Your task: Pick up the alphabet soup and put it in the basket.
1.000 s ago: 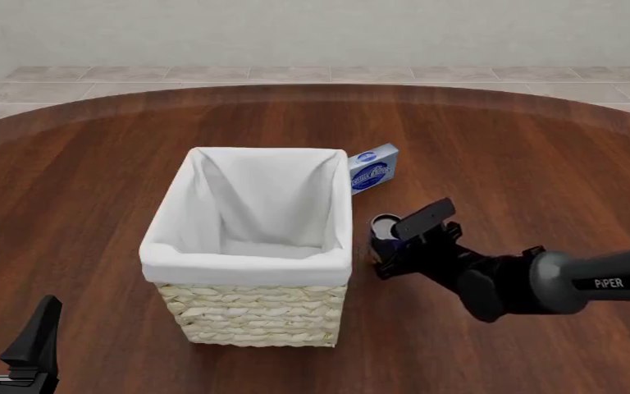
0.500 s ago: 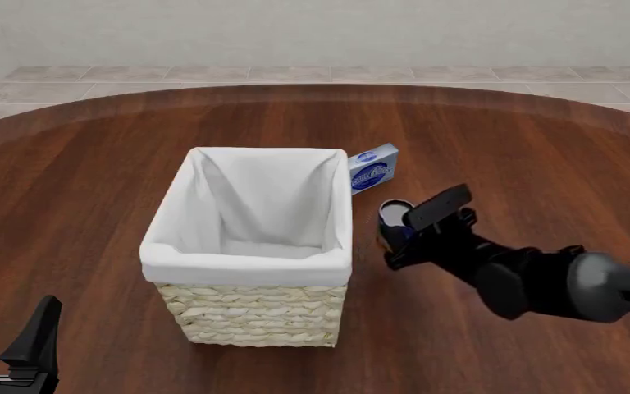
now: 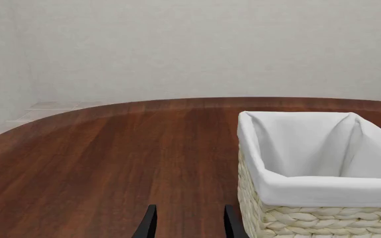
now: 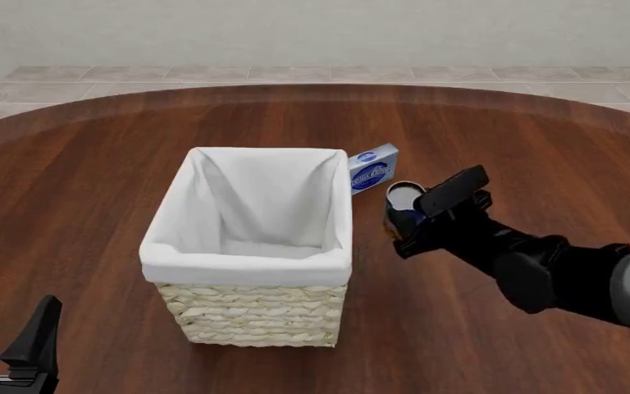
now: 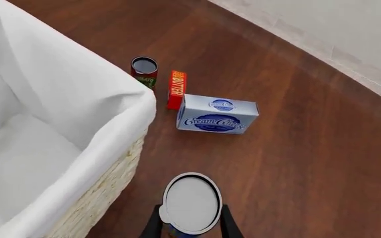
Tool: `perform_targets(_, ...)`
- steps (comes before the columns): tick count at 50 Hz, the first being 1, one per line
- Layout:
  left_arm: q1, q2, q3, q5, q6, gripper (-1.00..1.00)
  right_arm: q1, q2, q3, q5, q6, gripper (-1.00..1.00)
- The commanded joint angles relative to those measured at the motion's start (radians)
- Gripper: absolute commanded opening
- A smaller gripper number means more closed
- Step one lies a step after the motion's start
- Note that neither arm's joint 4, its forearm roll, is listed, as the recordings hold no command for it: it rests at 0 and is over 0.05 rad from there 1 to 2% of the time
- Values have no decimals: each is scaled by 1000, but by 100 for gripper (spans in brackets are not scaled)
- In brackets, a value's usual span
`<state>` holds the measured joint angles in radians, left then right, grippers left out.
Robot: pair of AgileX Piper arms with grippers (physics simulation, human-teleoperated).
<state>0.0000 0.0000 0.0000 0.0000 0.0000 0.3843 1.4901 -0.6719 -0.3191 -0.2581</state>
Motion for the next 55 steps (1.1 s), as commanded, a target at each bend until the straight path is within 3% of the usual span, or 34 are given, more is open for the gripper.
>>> perform_targets(1,0,0,0,0,0,100,0,-58,-22,41,1,-100)
perform_targets(55,0,0,0,0,0,100,4,-181,-124,182,-12,-100)
